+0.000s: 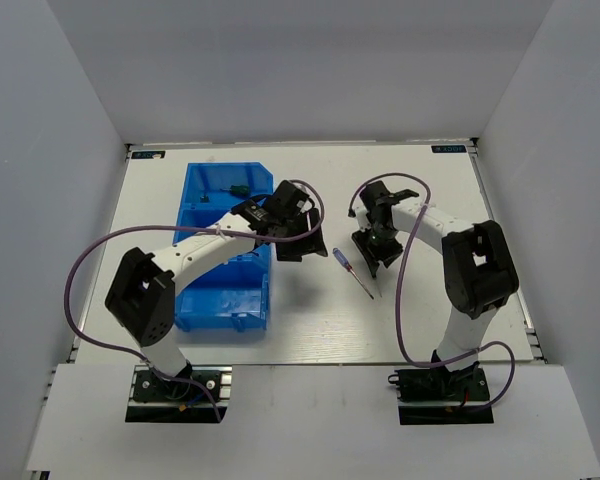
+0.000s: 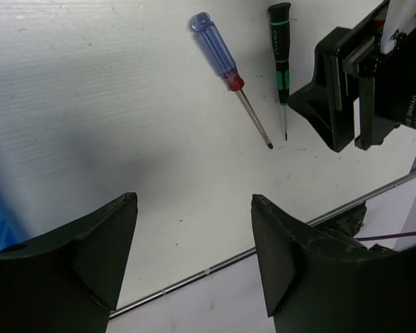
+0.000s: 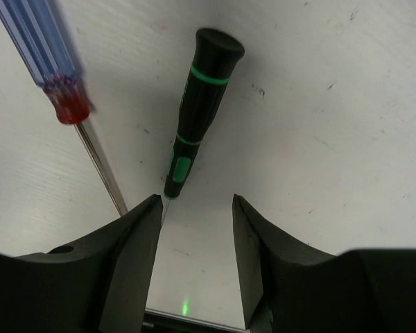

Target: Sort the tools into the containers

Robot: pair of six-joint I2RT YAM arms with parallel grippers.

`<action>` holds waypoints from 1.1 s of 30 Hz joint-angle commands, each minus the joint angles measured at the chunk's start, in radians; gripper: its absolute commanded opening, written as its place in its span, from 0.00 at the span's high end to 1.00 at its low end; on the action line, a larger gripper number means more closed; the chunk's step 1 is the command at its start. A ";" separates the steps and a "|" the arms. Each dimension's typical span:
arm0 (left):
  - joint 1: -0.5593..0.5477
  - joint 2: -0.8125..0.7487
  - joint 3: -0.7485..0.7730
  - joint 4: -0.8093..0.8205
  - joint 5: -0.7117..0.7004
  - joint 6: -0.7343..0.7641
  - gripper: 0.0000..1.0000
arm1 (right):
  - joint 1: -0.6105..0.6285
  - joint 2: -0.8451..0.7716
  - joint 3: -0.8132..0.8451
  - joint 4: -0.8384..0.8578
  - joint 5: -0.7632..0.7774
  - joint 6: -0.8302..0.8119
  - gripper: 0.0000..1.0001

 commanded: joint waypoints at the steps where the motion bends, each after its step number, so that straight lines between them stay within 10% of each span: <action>1: -0.027 -0.033 0.037 -0.004 -0.044 -0.037 0.23 | 0.007 0.005 0.002 0.065 -0.009 0.047 0.49; 11: -0.070 -0.077 -0.024 0.025 -0.086 -0.086 0.23 | 0.007 0.137 0.046 0.146 -0.036 0.125 0.54; 16: -0.088 -0.028 0.015 0.025 -0.095 -0.086 0.23 | -0.002 0.151 0.077 0.163 -0.024 0.123 1.00; 20: -0.108 0.021 0.059 0.013 -0.095 -0.086 0.23 | -0.033 0.096 0.086 0.183 0.004 0.090 1.00; 33: -0.107 -0.456 -0.101 0.536 0.081 0.321 0.35 | 0.036 0.160 0.451 -0.024 -1.133 -0.166 1.00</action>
